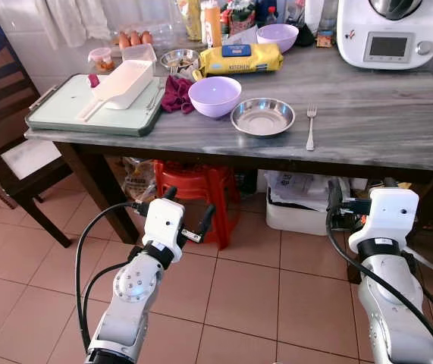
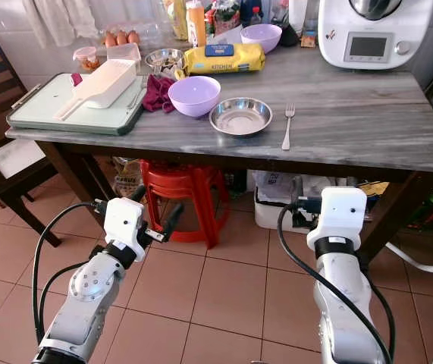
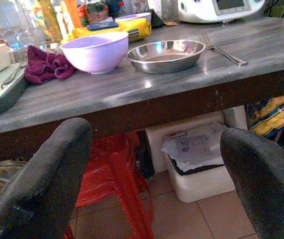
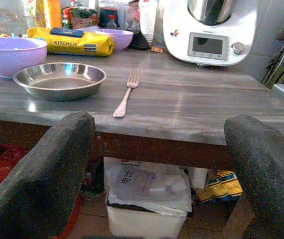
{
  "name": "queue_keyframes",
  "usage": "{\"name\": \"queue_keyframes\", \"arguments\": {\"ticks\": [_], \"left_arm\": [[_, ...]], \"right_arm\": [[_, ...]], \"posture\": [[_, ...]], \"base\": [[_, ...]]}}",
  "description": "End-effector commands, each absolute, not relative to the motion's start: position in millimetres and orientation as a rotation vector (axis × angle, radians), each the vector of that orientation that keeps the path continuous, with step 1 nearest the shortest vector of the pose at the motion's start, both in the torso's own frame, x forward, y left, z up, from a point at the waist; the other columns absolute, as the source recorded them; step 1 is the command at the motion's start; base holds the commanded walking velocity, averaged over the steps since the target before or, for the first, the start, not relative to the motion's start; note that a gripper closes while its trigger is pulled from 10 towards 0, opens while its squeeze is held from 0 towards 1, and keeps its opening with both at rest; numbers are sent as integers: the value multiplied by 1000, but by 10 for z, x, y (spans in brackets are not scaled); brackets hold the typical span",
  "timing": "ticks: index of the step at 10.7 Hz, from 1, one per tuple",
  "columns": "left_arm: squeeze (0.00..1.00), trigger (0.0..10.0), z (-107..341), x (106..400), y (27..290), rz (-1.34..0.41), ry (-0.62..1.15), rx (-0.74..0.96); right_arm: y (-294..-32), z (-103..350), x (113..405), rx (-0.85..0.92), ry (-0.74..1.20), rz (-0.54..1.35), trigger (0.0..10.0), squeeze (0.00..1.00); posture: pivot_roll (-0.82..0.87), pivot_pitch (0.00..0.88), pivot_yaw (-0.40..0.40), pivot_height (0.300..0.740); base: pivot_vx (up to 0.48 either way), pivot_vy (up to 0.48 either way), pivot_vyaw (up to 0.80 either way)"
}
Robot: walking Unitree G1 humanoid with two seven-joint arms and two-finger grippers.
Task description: Setting the table
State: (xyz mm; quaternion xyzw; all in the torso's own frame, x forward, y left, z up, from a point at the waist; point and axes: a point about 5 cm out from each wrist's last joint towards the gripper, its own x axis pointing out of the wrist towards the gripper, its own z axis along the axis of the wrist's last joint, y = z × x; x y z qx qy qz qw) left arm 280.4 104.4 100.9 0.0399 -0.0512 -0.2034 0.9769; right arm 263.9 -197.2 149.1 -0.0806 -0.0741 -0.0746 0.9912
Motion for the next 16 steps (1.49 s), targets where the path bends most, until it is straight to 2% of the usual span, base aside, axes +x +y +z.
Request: {"name": "queue_keyframes", "arguments": {"ticks": [1, 3, 7, 9, 12, 16], "left_arm": [[0, 10000, 981, 2805, 1068, -403, -87, 102], [0, 10000, 976, 2812, 1057, -400, -82, 105], [0, 10000, 967, 2805, 1025, -409, -76, 111], [0, 10000, 968, 2807, 1021, -407, -76, 113], [0, 10000, 963, 2803, 1038, -404, -73, 113], [0, 10000, 954, 2798, 1049, -428, -73, 95]], "right_arm": [[-1953, 1480, 2653, -147, -148, -147, 10000, 0], [-1960, 1481, 2660, -141, -147, -152, 10000, 0], [-1985, 1467, 2646, -141, -141, -160, 10000, 0], [-1988, 1461, 2644, -141, -140, -158, 10000, 0], [-1975, 1457, 2657, -140, -140, -152, 10000, 0], [-1976, 1449, 2657, -141, -138, -155, 10000, 0]], "posture": [[-202, 65, 93, 740], [-202, 64, 93, 740], [-209, 65, 93, 740], [-206, 64, 93, 740], [-200, 61, 91, 740], [-201, 61, 92, 740]], "base": [[0, 0, 0], [0, 0, 0], [-60, 0, -558], [-253, 0, 0], [-273, -260, 0], [0, -65, 0]]}}
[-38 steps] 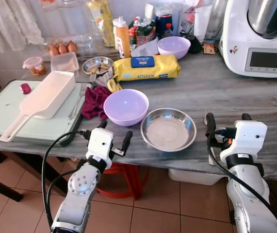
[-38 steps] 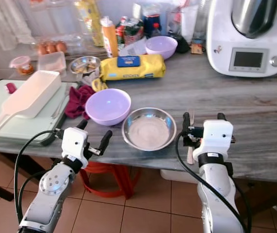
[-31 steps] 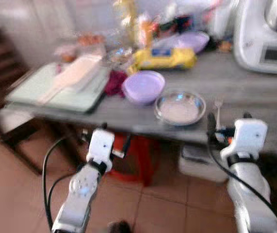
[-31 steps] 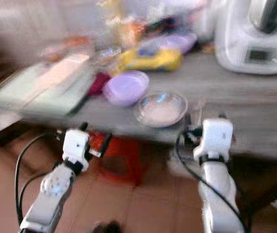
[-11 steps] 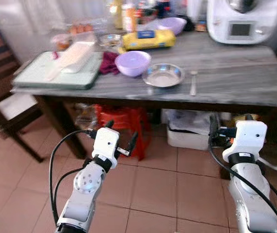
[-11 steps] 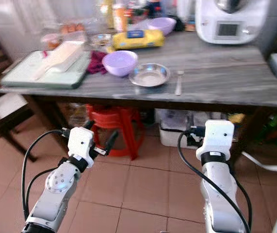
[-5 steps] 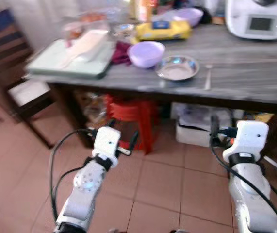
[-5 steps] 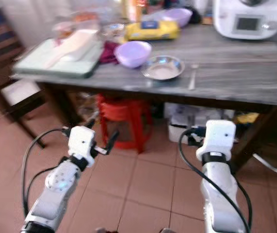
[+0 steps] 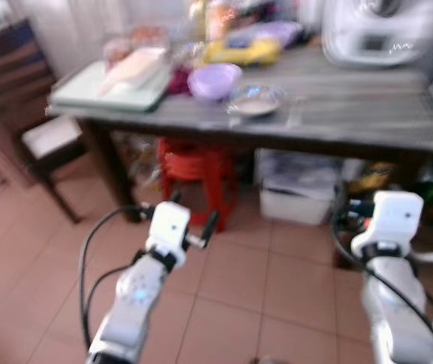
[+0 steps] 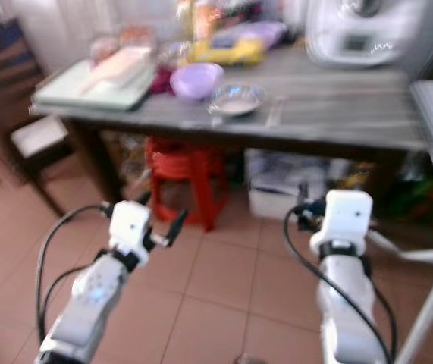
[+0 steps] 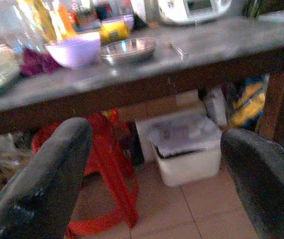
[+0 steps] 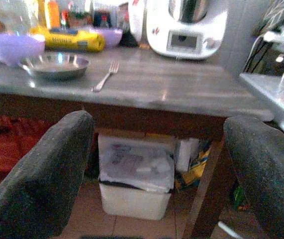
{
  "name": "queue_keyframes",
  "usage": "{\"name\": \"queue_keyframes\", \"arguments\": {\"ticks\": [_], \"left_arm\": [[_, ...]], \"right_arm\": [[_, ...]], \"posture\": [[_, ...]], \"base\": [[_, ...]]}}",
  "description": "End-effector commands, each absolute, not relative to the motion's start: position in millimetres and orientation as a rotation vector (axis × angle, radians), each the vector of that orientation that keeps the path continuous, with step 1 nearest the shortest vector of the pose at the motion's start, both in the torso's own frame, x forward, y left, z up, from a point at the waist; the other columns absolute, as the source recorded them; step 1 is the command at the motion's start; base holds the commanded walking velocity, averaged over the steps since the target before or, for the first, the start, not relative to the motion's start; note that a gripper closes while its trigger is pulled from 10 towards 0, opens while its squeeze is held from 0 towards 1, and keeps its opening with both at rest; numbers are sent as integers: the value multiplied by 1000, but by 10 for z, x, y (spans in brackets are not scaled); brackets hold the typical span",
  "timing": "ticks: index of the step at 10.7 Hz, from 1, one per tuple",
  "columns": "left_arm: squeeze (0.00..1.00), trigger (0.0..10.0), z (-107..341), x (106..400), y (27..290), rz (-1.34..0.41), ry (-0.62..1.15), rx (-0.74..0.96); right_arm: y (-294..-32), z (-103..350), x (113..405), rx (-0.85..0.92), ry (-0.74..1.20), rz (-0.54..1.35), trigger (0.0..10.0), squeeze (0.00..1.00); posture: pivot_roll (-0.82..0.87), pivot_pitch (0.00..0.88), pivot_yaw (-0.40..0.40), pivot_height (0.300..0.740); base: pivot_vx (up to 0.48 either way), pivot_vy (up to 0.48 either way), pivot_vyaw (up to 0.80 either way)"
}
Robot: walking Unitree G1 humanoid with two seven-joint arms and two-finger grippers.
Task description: Setting the table
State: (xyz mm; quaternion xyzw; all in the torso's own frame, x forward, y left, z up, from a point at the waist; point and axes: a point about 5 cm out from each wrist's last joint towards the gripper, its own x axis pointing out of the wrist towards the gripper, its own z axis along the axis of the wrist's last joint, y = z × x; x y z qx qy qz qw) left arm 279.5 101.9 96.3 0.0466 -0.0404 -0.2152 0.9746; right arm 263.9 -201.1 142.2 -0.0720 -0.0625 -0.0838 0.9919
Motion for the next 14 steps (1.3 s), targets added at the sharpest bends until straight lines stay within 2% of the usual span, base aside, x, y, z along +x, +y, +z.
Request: {"name": "queue_keyframes", "arguments": {"ticks": [1, 5, 10, 13, 14], "left_arm": [[0, 10000, 982, 2798, 1056, -430, -89, 94], [0, 10000, 1072, 2819, 1019, -438, -121, 53], [0, 10000, 1072, 2808, 997, -455, -111, 34], [0, 10000, 1079, 2810, 998, -466, -108, 34], [0, 10000, 1080, 2810, 999, -470, -106, 35]], "right_arm": [[-1986, 1449, 2649, -142, -138, -158, 10000, 0], [-1994, 1465, 2628, -142, -151, -166, 10000, 0], [-2006, 1462, 2598, -140, -150, -179, 10000, 0], [-2006, 1468, 2588, -138, -152, -183, 10000, 0], [-2001, 1468, 2583, -136, -152, -181, 10000, 0]], "posture": [[-202, 63, 92, 740], [-203, 70, 94, 740], [-204, 81, 104, 740], [-204, 86, 108, 740], [-204, 87, 109, 740]], "base": [[0, 0, 0], [0, -68, 0], [0, -365, 0], [0, -372, -612], [0, -375, 0]]}}
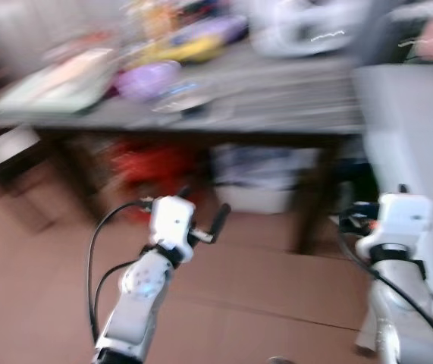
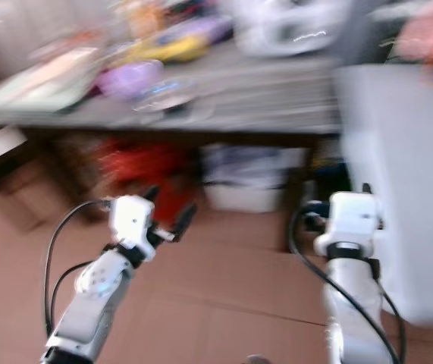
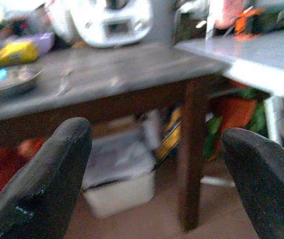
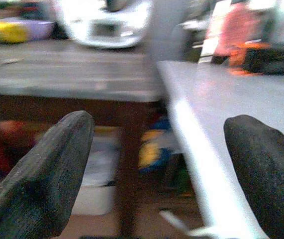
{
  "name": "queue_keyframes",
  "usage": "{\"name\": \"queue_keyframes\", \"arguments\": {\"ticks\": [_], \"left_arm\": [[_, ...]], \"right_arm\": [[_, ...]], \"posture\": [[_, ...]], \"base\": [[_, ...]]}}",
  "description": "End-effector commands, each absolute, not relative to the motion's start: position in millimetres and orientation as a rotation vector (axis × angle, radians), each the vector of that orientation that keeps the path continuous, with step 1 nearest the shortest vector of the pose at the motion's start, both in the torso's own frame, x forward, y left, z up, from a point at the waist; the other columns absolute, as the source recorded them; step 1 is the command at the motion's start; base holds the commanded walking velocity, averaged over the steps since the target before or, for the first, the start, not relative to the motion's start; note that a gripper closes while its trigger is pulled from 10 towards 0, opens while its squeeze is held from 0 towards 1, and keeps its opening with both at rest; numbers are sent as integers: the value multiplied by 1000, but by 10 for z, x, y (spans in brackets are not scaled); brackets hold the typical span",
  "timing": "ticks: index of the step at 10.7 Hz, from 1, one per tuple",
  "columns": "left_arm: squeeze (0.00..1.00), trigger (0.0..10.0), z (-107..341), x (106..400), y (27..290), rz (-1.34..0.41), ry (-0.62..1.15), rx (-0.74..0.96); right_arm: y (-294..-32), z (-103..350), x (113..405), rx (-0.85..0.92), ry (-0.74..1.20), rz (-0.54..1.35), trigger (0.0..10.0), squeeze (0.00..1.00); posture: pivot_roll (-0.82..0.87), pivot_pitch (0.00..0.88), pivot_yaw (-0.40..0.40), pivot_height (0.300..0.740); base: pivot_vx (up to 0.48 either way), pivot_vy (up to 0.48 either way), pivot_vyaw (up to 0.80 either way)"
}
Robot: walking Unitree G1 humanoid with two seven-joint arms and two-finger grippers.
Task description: Setting the table
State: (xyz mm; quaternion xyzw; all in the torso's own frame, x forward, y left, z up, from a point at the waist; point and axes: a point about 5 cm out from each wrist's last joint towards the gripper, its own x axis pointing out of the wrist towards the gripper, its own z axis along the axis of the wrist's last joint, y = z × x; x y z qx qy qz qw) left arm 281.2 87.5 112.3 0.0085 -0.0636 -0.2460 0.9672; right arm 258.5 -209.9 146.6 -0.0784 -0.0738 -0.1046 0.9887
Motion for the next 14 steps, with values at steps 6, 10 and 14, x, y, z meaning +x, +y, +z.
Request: {"name": "queue_keyframes", "arguments": {"ticks": [6, 10, 14], "left_arm": [[0, 10000, 1094, 2802, 981, -479, -106, 34], [0, 10000, 1095, 2801, 970, -484, -104, 33], [0, 10000, 1097, 2801, 964, -488, -103, 34]], "right_arm": [[-1976, 1470, 2581, -136, -155, -175, 10000, 0], [-1942, 1471, 2568, -130, -157, -165, 10000, 0], [-1908, 1451, 2539, -127, -150, -149, 10000, 0]], "posture": [[-198, 89, 113, 740], [-196, 91, 116, 740], [-194, 92, 119, 740]], "base": [[0, -375, 0], [0, -371, 0], [0, -374, 0]]}}
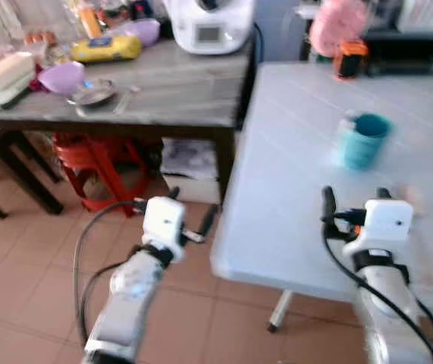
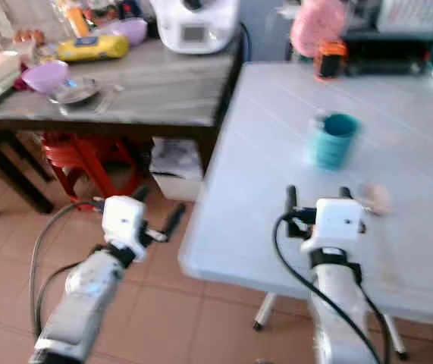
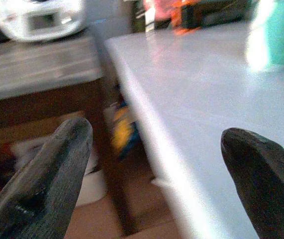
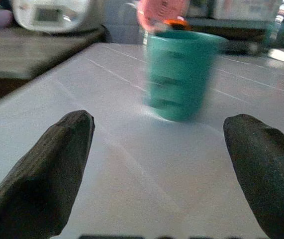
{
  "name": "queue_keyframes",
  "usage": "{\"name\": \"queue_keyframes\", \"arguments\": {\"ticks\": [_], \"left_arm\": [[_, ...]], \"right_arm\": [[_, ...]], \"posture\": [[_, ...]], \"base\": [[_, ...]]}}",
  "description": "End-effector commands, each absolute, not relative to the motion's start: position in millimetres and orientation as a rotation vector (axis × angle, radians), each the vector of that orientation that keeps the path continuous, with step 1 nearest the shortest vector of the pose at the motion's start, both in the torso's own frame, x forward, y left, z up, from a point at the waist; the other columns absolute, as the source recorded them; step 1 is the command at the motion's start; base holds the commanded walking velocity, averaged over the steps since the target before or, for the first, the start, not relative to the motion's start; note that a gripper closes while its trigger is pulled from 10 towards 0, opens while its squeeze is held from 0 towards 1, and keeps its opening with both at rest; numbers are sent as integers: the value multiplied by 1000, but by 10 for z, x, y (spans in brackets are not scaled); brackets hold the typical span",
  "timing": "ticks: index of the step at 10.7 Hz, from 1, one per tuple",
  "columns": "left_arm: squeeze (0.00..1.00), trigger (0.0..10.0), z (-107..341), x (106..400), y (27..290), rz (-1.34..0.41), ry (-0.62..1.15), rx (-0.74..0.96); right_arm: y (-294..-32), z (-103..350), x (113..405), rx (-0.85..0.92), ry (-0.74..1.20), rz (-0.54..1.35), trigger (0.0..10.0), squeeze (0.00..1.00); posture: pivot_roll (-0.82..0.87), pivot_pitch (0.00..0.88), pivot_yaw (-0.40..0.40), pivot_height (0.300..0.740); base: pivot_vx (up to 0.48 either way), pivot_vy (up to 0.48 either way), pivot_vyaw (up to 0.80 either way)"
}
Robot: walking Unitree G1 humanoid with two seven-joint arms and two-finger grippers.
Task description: Setting the table
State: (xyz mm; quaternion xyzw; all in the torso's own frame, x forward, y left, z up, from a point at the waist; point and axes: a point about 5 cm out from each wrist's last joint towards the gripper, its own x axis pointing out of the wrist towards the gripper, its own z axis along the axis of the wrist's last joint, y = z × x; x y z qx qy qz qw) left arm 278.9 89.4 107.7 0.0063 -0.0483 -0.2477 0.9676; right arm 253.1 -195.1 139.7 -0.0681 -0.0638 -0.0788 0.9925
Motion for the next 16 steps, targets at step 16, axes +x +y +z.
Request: {"name": "queue_keyframes", "arguments": {"ticks": [16], "left_arm": [[0, 10000, 1043, 2577, 1032, -806, -63, -76]], "right_arm": [[-1786, 1131, 2342, -2, 26, -144, 10000, 0]], "posture": [[-186, 122, 135, 740]], "base": [[0, -47, 0]]}}
